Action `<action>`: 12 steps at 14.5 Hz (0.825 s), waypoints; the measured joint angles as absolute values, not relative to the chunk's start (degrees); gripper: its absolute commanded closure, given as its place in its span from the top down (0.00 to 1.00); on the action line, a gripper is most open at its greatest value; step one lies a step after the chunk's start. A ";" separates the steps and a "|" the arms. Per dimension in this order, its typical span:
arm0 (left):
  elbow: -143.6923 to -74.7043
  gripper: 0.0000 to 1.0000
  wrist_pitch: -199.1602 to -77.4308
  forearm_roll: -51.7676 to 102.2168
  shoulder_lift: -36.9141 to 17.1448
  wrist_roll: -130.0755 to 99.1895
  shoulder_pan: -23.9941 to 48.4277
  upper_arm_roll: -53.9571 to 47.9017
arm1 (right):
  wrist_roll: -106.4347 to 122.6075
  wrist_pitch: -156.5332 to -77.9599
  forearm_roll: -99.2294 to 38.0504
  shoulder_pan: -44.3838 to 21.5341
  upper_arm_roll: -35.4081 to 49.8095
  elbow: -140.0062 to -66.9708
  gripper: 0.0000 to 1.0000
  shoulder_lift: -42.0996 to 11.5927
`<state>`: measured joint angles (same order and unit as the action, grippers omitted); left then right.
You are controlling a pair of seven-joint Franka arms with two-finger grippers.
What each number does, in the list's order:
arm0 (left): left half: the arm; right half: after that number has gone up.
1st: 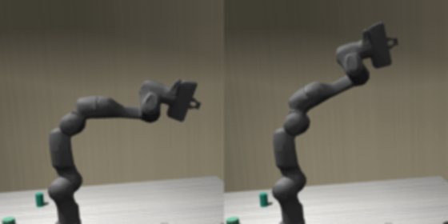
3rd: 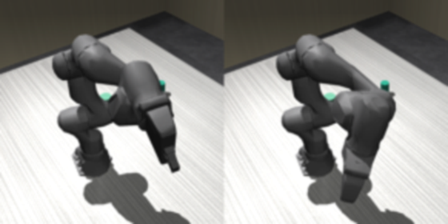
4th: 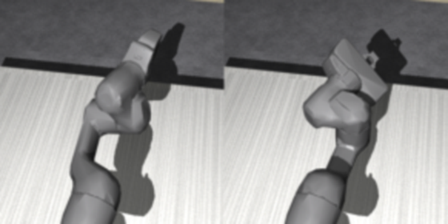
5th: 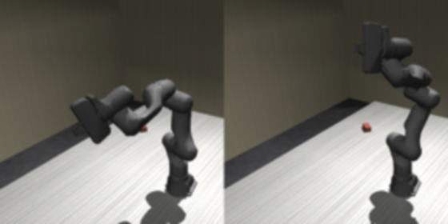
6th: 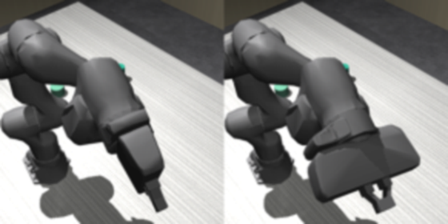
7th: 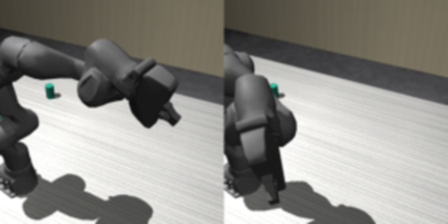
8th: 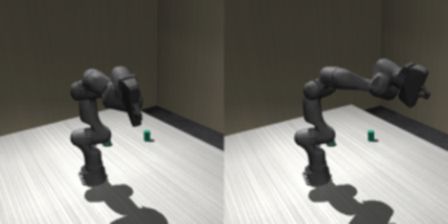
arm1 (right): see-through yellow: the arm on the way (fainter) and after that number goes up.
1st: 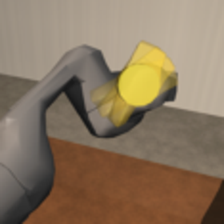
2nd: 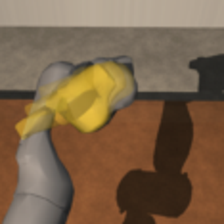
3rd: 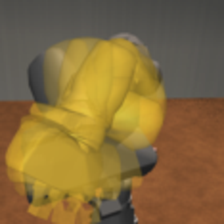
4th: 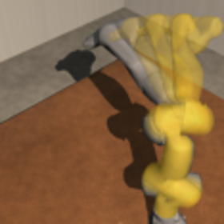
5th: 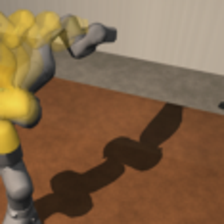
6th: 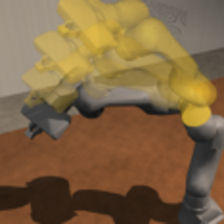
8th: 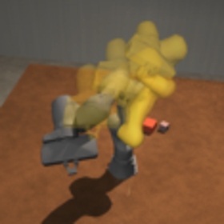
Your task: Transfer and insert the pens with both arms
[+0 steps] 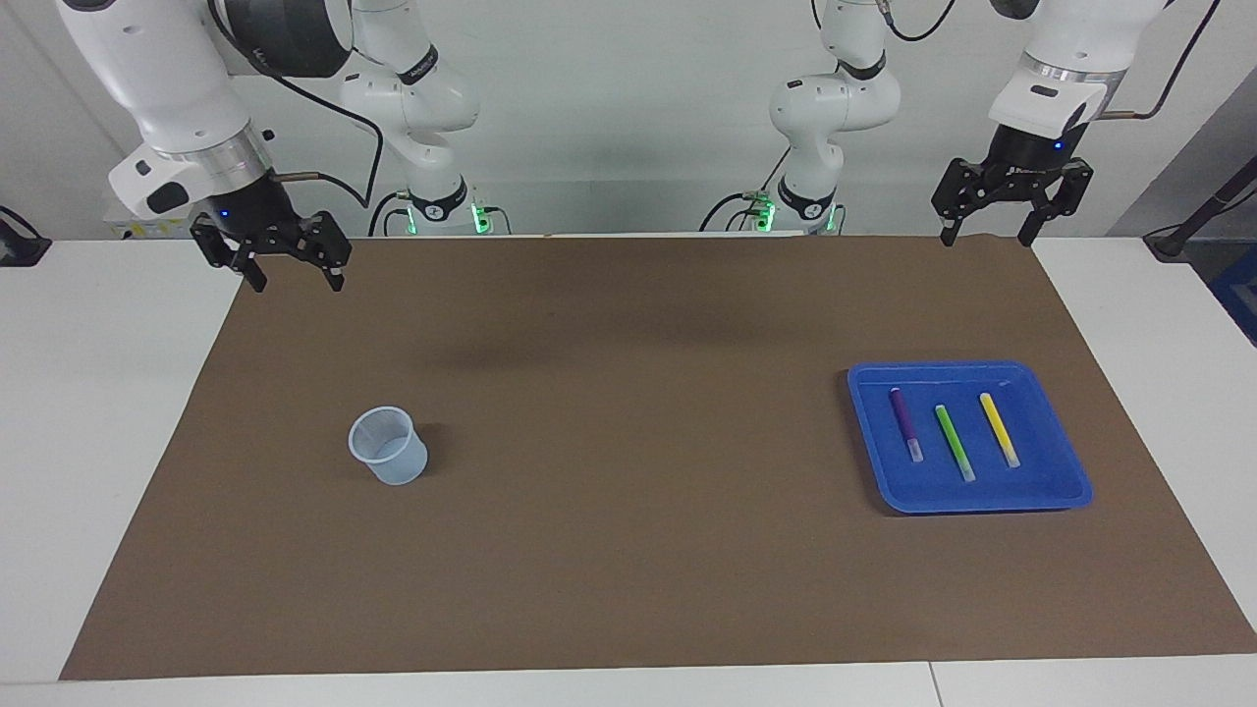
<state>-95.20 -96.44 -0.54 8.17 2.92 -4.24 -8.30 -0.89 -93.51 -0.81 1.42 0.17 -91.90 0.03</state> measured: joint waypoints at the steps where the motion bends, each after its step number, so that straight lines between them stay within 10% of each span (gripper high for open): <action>1: -95.19 1.00 -96.49 -0.54 8.22 2.88 -4.26 -8.03 | -0.89 -93.51 -0.81 1.42 0.17 -91.90 1.00 0.03; 12: -97.86 0.99 -100.18 -0.64 9.14 4.73 -9.62 -6.07 | -0.89 -93.51 -0.81 1.42 0.17 -91.90 1.00 0.03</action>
<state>-97.86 -100.18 -0.64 9.14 4.73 -9.62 -6.07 -0.89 -93.51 -0.81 1.42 0.17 -91.90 0.03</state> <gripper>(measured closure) 0.009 0.000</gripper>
